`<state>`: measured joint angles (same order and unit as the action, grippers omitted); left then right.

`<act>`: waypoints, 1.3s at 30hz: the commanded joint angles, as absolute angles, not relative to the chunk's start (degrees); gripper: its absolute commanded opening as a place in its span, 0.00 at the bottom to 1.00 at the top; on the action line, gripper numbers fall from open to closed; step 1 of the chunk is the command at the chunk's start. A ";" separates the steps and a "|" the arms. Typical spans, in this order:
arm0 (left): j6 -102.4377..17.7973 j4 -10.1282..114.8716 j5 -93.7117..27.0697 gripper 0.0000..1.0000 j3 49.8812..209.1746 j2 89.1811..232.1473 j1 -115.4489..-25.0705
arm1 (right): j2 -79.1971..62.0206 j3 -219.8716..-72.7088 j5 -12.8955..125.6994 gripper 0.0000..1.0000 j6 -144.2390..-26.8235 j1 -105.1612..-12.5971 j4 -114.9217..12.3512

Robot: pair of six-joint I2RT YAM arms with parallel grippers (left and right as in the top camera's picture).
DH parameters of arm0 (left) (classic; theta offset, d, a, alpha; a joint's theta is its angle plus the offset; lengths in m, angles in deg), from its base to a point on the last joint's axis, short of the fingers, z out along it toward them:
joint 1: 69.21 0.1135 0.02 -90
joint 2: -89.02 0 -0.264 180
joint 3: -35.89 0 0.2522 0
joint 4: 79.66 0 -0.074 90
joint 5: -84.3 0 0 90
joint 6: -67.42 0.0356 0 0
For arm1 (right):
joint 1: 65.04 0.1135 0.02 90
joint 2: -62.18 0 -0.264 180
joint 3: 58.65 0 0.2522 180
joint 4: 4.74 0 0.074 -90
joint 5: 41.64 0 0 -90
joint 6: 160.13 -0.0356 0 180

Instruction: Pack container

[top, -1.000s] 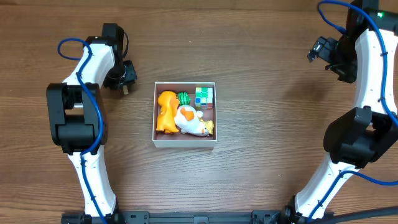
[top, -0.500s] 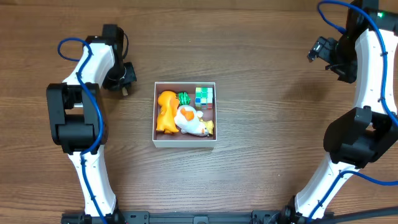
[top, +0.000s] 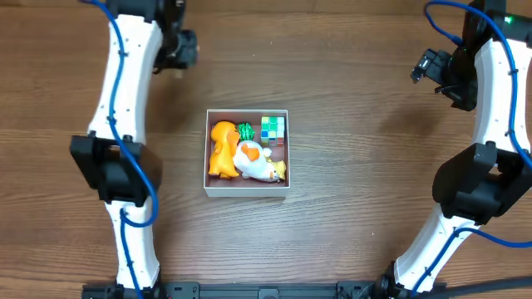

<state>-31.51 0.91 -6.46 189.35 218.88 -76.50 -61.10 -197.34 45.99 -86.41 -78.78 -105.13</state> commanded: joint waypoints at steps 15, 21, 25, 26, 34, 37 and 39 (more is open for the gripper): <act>-47.99 -10.24 -12.64 0.18 192.48 218.86 -104.54 | -60.25 -197.40 45.42 1.00 -86.23 -78.63 -105.09; -49.00 -10.24 -11.66 0.17 190.31 218.88 -108.08 | -60.25 -197.40 45.42 1.00 -86.23 -78.63 -105.09; -48.98 -9.95 -8.45 0.44 190.31 218.88 -107.84 | -60.25 -197.40 45.42 1.00 -86.23 -78.63 -105.09; -48.60 -8.99 -7.66 0.51 190.31 218.88 -107.60 | -60.25 -197.40 45.44 1.00 -86.23 -78.63 -105.09; -49.43 -6.08 -4.25 1.00 190.95 218.62 -94.79 | -60.25 -197.40 45.44 1.00 -86.23 -78.63 -105.09; -46.96 -4.80 -3.79 1.00 192.74 215.84 -85.75 | -60.25 -197.40 45.44 1.00 -86.23 -78.63 -105.09; -45.63 -4.12 -3.53 1.00 193.39 213.11 -81.18 | -60.25 -197.40 45.44 1.00 -86.23 -78.63 -105.09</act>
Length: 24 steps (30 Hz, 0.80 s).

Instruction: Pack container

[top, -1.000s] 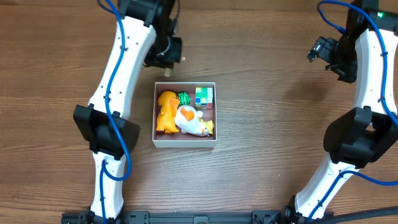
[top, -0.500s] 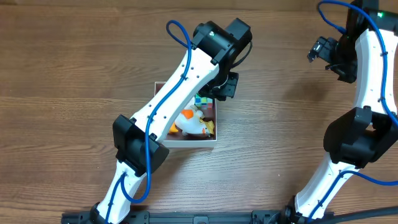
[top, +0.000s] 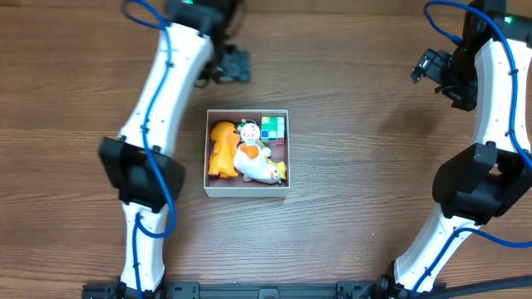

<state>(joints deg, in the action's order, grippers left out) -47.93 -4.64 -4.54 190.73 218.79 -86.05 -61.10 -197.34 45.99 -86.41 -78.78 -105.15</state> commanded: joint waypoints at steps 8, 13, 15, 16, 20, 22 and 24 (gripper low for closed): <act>-40.01 -10.24 -2.26 1.00 193.07 202.60 -73.24 | -60.25 -197.40 45.44 1.00 -86.23 -78.63 -105.09; -38.31 -10.24 -2.42 1.00 181.96 192.02 -73.33 | -60.25 -197.40 45.42 1.00 -86.23 -78.63 -105.09; -40.78 -10.24 -2.55 1.00 172.56 186.27 -73.35 | -60.25 -197.40 45.42 1.00 -86.23 -78.63 -105.09; -42.53 -10.24 -2.59 1.00 166.42 182.40 -73.35 | -60.25 -197.40 45.42 1.00 -86.23 -78.63 -105.09; -46.79 -9.93 -5.17 1.00 154.44 168.50 -73.37 | -60.25 -197.40 45.44 1.00 -86.23 -78.63 -105.09; -46.37 -9.91 -8.86 1.00 152.08 159.43 -73.88 | -60.25 -197.40 45.44 1.00 -86.23 -78.63 -105.09; -46.37 -9.32 -9.19 1.00 151.97 152.30 -74.23 | -60.25 -197.40 45.42 1.00 -86.23 -78.63 -105.09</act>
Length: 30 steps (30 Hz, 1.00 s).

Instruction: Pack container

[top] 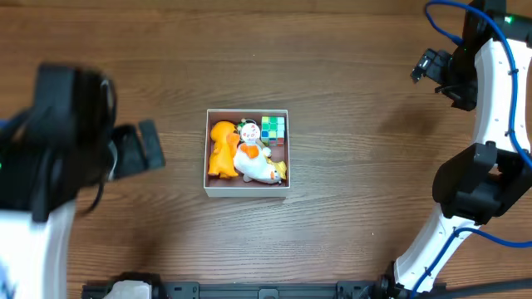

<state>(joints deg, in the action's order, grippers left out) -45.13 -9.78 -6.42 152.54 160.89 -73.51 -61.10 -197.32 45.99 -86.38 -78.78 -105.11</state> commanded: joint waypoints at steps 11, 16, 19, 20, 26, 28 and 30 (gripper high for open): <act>-44.91 -10.22 -23.40 1.00 150.77 135.41 -74.23 | -60.25 -197.40 45.42 1.00 -86.23 -78.63 -105.09; -44.87 -10.22 -24.40 1.00 150.73 135.43 -74.23 | -60.25 -197.40 45.44 1.00 -86.23 -78.63 -105.09; -44.89 -10.22 -24.43 1.00 150.73 135.43 -74.23 | -60.25 -197.40 45.42 1.00 -86.23 -78.63 -105.09; -44.89 -10.22 -24.43 1.00 150.73 135.43 -74.23 | -60.25 -197.40 45.44 1.00 -86.23 -78.63 -105.09; -43.71 -10.22 -24.73 1.00 150.60 135.43 -74.23 | -60.25 -197.40 45.42 1.00 -86.23 -78.63 -105.09; -40.01 -10.15 -24.82 1.00 150.51 135.43 -74.20 | -60.25 -197.40 45.44 1.00 -86.23 -78.63 -105.09; -37.74 -9.12 -24.82 1.00 150.51 135.06 -73.55 | -60.25 -197.40 45.44 1.00 -86.23 -78.63 -105.09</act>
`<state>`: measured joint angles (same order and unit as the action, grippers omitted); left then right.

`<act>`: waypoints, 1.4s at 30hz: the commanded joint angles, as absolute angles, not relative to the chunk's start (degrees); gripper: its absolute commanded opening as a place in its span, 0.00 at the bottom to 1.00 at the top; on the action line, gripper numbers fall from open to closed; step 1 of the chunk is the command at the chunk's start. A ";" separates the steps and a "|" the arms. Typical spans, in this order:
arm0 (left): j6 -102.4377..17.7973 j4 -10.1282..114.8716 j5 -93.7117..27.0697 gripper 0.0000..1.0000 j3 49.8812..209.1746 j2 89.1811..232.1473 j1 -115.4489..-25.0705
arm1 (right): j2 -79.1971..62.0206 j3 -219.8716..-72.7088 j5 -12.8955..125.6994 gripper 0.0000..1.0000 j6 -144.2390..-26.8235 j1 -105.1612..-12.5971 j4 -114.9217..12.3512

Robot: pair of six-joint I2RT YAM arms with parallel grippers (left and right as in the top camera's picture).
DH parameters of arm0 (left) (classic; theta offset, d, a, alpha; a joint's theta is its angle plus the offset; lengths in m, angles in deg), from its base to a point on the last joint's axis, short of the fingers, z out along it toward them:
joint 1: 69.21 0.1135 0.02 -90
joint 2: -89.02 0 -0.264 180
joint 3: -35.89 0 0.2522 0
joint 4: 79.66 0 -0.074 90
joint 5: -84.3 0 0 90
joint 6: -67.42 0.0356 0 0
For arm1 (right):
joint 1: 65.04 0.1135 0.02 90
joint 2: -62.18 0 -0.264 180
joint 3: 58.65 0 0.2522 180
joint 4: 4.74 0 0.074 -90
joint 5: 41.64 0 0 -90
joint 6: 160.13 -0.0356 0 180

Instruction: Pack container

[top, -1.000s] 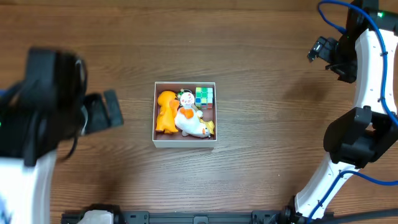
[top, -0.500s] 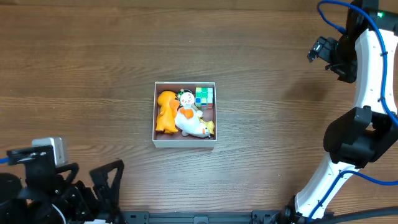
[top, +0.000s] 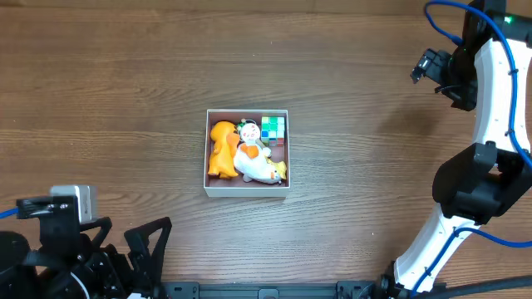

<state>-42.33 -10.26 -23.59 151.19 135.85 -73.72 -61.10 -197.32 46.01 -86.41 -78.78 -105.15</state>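
Note:
The white box [top: 247,193] sits mid-table in the overhead view. It holds an orange toy [top: 220,149], a white and orange duck-like toy [top: 256,166], a coloured cube [top: 273,127] and a small round white-and-orange figure [top: 248,130]. My left gripper [top: 148,241] is low at the bottom left, well away from the box, open with nothing between its fingers. My right gripper [top: 422,66] hangs at the far right, far from the box; its fingers are too small to read.
The brown wooden table [top: 349,124] surrounds the box. The right arm's white links [top: 490,124] run down the right edge. The left arm's dark base parts [top: 58,257] fill the bottom left corner.
The left arm was raised and blurred at the left side of the table; now it is folded low in the bottom left corner, gripper open. The box's contents and the right arm are unchanged.
My left gripper was first at the far left, with a green item showing in the box beside the cube. Then it was just beyond the box's far left corner, and a small white-and-orange figure lay over the green item. After that it stood at the left, and now bottom left.

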 commanded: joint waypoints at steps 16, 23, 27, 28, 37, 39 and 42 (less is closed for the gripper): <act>-19.69 39.73 -27.09 1.00 102.75 101.79 -64.33 | -60.25 -197.40 45.42 1.00 -86.23 -78.63 -105.09; -18.20 56.78 -26.22 1.00 80.96 93.05 -59.82 | -60.25 -197.40 45.44 1.00 -86.23 -78.63 -105.09; -13.48 63.18 -26.11 1.00 74.19 89.25 -59.80 | -60.25 -197.40 45.44 1.00 -86.23 -78.63 -105.09; -12.23 65.21 -26.11 1.00 73.03 89.25 -59.80 | -60.25 -197.40 45.44 1.00 -86.23 -78.63 -105.09; -5.35 70.87 -24.49 1.00 65.60 89.22 -59.80 | -60.25 -197.40 45.44 1.00 -86.23 -78.63 -105.09; -5.35 73.30 -23.09 1.00 63.65 89.22 -59.80 | -60.25 -197.40 45.42 1.00 -86.23 -78.63 -105.09; -5.46 81.19 -23.62 1.00 58.19 89.22 -59.80 | -60.25 -197.40 45.44 1.00 -86.23 -78.63 -105.09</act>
<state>-6.42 75.97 -24.12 62.65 89.90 -60.30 -61.10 -197.32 46.01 -86.38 -78.78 -105.13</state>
